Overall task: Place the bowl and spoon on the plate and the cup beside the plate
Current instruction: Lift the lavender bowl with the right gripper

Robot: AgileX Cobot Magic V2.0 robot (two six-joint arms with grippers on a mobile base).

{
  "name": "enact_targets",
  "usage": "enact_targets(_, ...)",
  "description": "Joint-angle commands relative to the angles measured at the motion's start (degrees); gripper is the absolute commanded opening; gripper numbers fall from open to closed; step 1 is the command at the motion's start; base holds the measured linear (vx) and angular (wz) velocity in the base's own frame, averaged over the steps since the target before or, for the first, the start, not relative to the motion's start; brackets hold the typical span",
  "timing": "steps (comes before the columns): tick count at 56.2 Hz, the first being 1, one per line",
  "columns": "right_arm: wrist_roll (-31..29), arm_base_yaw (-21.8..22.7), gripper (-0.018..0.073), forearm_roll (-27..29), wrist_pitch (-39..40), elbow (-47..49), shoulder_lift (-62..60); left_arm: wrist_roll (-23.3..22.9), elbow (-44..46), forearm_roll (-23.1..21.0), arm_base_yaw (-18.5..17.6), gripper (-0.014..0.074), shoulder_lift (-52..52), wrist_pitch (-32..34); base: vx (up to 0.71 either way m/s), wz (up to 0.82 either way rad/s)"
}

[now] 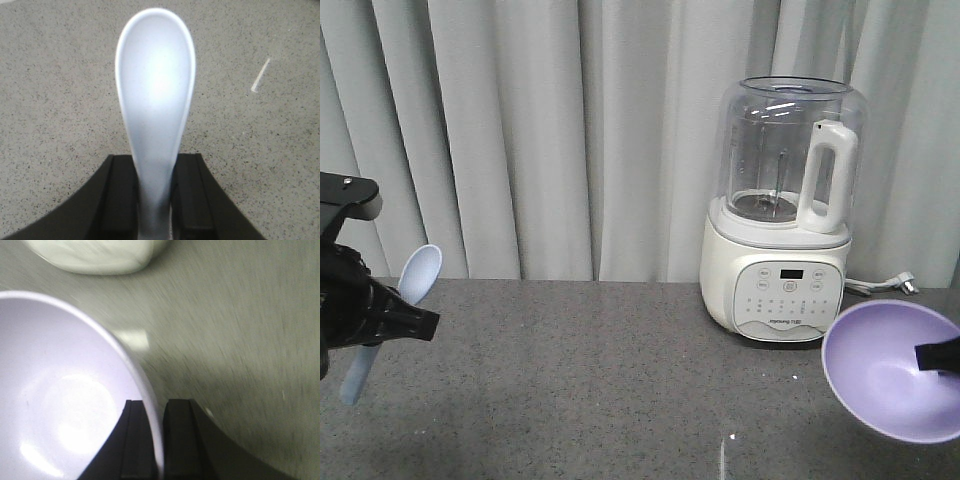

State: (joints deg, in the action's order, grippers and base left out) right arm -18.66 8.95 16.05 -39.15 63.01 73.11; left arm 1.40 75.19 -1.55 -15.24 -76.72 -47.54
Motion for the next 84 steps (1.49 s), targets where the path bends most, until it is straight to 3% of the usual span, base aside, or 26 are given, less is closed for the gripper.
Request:
enact_targets(1, -3.6, -2.0, -0.0012, 2.7, 5.1, 1.6, -8.8, 0.0, -1.5, -0.3, -0.5, -0.0003, 5.9, 7.9, 0.0, 0.0)
enact_targets(14, -6.7, -3.1, -0.001, 7.1, 4.0, 1.6, -22.9, -0.2, -15.5, -0.6, -0.5, 0.0, 20.3, 16.8, 0.0, 0.0)
enact_targets(36, -6.8, -3.1, -0.0008, 8.9, 9.5, -12.3, -41.8, -0.2, -25.6, -0.6, -0.5, 0.0, 41.7, 16.6, 0.0, 0.0)
enact_targets(53, -6.8, -3.1, -0.0008, 8.9, 7.8, -13.7, -47.7, -0.2, -25.6, -0.6, -0.5, 0.0, 45.0, 15.7, 0.0, 0.0)
enact_targets(84, -6.8, -3.1, -0.0008, 9.7, 7.8, -13.7, -47.8, -0.2, -25.6, -0.6, -0.5, 0.0, 45.0, 15.5, -0.01, -0.02)
